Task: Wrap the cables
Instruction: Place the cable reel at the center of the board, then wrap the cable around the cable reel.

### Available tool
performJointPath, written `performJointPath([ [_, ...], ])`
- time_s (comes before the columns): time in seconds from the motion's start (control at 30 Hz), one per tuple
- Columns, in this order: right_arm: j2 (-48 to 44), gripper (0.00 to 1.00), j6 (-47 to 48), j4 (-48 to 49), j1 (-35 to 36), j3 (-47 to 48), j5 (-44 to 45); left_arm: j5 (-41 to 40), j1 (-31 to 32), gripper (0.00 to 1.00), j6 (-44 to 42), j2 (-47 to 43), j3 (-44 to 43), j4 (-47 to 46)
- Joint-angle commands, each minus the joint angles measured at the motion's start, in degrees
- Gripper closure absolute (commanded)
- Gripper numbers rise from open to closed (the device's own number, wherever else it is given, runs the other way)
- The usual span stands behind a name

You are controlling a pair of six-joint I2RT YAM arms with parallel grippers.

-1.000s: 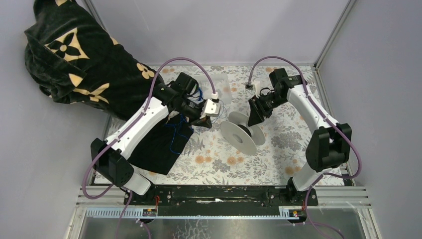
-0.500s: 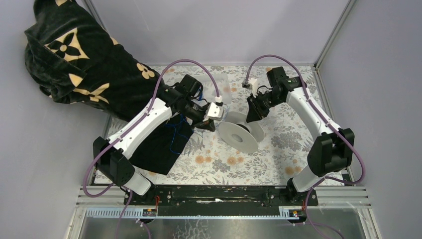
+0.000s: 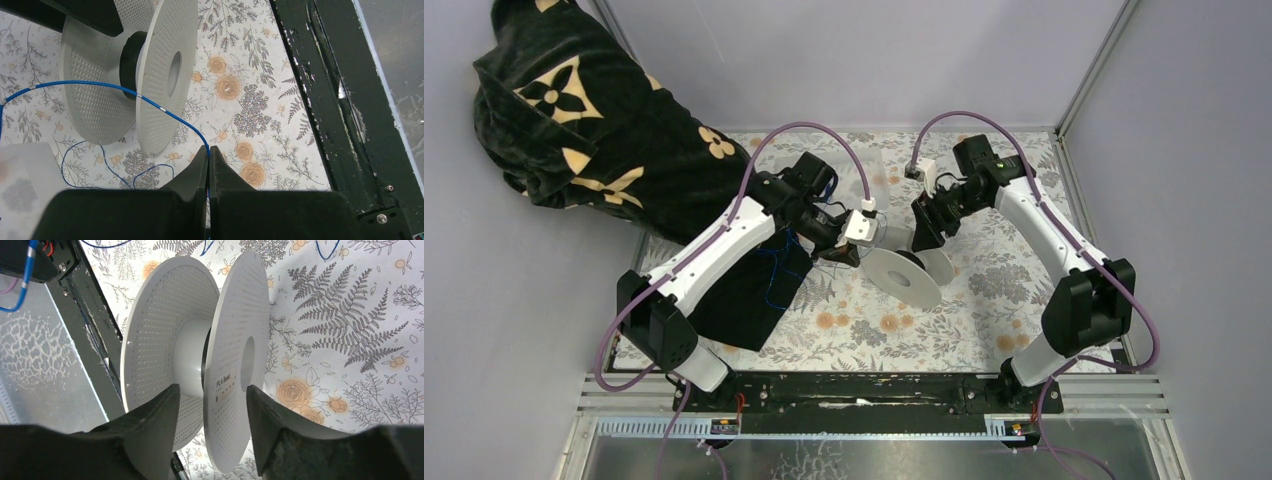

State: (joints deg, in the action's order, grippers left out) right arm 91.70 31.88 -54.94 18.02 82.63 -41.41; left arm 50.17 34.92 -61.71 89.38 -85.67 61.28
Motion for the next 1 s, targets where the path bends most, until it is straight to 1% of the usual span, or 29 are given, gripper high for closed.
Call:
performJointPath([
  [0.0,-3.14,0.38,-3.13,1.02,0.43,2.44,-0.87,0.53,0.58,0.99,-3.17,0.28,-1.00,-1.69],
  [0.1,-3.28,0.32,-5.30,1.56,0.43,3.58,-1.40,-0.08,0.68,0.99,-4.07,0.35,-1.08,-1.69],
  [0.3,-4.36,0.25,-11.23,4.00,0.35,5.89,-2.36,-0.61,0.73,0.99,-5.83,0.65,-1.71,-1.69],
  [0.53,-5.19,0.24,-18.26,6.30,-0.45,9.02,-6.24,0.00,0.87,0.99,-6.48,1.41,-2.55,-1.68],
  [0.7,-4.57,0.27,-21.84,6.78,-0.44,10.59,-12.26,-0.06,1.67,0.99,-6.67,2.06,-3.21,-1.67],
  [0.87,-3.06,0.32,-23.91,7.47,0.41,10.65,-14.20,-0.37,2.88,0.99,-6.48,3.15,-4.21,-1.69],
  [0.9,-2.93,0.33,-24.33,7.66,0.72,10.48,-14.41,-0.50,3.10,0.99,-6.34,3.31,-4.44,-1.69],
  [0.97,-2.76,0.39,-25.31,8.97,1.32,9.77,-14.55,-0.83,3.51,0.99,-6.08,3.63,-5.04,-1.69],
])
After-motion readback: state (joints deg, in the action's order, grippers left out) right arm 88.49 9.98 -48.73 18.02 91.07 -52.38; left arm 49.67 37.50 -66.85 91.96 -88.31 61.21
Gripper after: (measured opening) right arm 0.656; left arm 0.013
